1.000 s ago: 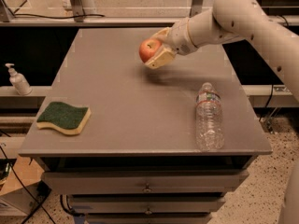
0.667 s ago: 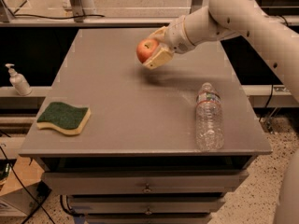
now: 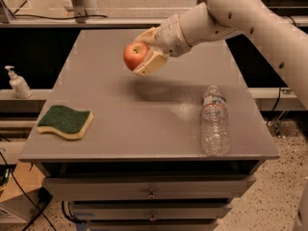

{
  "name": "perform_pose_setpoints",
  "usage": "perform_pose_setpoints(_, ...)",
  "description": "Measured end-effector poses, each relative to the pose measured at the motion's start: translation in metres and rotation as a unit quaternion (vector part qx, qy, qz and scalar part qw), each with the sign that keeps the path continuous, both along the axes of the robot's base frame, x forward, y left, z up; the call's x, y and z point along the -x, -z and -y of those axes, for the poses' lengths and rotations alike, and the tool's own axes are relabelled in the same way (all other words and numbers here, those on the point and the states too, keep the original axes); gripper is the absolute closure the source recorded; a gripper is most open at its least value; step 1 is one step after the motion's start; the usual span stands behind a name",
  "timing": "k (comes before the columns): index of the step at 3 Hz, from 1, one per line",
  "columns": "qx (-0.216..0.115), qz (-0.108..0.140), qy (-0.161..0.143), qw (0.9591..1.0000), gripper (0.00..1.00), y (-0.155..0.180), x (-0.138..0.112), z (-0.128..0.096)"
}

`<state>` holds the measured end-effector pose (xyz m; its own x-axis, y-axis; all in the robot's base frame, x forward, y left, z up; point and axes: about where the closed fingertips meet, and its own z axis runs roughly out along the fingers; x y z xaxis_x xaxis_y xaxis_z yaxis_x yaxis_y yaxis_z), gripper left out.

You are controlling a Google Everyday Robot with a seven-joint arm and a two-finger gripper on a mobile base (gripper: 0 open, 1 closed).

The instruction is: Move apple near sponge

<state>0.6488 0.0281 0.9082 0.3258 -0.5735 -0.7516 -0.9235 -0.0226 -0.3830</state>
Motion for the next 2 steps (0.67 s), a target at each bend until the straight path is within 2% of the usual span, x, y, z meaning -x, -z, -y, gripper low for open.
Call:
perform_pose_setpoints(1,-0.032,-0.031,-0.054,0.9975,1.0,0.008,0.03,-0.029)
perform_pose_setpoints(2,-0.051,-0.068,-0.093,0.992,0.97,0.019,0.055,-0.049)
